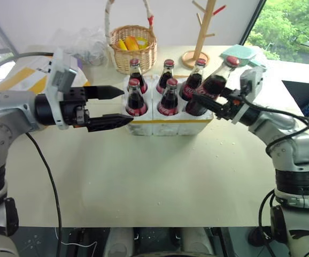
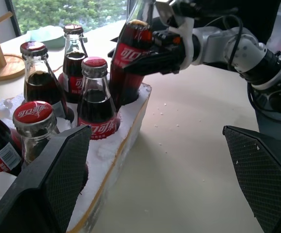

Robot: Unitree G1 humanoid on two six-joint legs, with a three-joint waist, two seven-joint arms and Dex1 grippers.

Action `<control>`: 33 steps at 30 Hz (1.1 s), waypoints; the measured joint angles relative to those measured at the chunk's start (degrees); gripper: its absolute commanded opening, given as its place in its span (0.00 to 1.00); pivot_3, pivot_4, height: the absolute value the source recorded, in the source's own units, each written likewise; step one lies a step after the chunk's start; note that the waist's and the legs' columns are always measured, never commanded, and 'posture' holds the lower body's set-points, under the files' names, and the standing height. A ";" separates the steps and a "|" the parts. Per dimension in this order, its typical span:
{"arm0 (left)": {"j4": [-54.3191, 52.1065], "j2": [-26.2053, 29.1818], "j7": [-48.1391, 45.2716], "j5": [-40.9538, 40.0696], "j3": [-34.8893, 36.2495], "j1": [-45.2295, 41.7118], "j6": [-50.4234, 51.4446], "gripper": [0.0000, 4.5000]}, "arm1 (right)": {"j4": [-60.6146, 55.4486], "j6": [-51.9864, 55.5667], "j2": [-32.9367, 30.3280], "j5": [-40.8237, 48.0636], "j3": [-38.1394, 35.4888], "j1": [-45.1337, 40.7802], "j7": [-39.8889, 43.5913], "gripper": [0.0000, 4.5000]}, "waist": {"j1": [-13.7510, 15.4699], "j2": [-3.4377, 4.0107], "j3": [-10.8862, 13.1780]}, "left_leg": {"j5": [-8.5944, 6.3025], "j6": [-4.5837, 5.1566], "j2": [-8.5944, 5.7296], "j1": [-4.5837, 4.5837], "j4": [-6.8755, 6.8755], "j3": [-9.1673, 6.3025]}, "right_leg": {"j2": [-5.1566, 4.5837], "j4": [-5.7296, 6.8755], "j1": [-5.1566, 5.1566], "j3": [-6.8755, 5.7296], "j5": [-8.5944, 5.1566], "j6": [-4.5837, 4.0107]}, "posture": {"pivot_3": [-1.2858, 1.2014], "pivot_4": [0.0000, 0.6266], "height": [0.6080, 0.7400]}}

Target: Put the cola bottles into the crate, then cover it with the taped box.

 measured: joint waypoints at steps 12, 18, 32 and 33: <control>-0.38 0.88 0.16 2.85 -0.06 3.39 -1.81 1.00 | 2.54 1.31 -0.81 -4.36 3.43 -2.14 4.18 0.99 | -0.06 -0.02 -0.02 | 0.01 -0.02 0.01 0.05 -0.02 0.03 | 0.00 0.01 0.02 0.00 0.00 0.00 | 0.52 0.24 1.00; 0.28 5.28 7.57 16.12 -1.04 9.68 -5.75 1.00 | -4.74 5.26 -6.97 -1.28 0.14 1.54 7.60 0.99 | 0.18 -0.02 -0.02 | 0.00 0.00 0.00 0.04 -0.04 0.03 | -0.01 -0.01 0.01 0.00 0.00 -0.01 | 0.52 0.24 1.00; 9.29 11.13 33.08 52.11 4.08 31.61 -14.17 1.00 | -17.66 16.43 -25.01 18.63 -23.26 10.67 19.28 0.99 | -0.07 -0.14 -0.06 | -0.23 0.35 0.10 0.09 -0.20 0.12 | -0.11 -0.05 -0.11 0.01 0.06 -0.12 | 0.52 0.24 1.00; 10.26 11.60 33.74 54.40 3.43 32.72 -15.53 1.00 | -17.90 17.15 -25.02 20.12 -23.44 10.05 18.88 0.99 | -0.07 -0.16 -0.07 | -0.23 0.35 0.11 0.09 -0.20 0.11 | -0.14 -0.05 -0.12 0.01 0.07 -0.15 | 0.52 0.24 1.00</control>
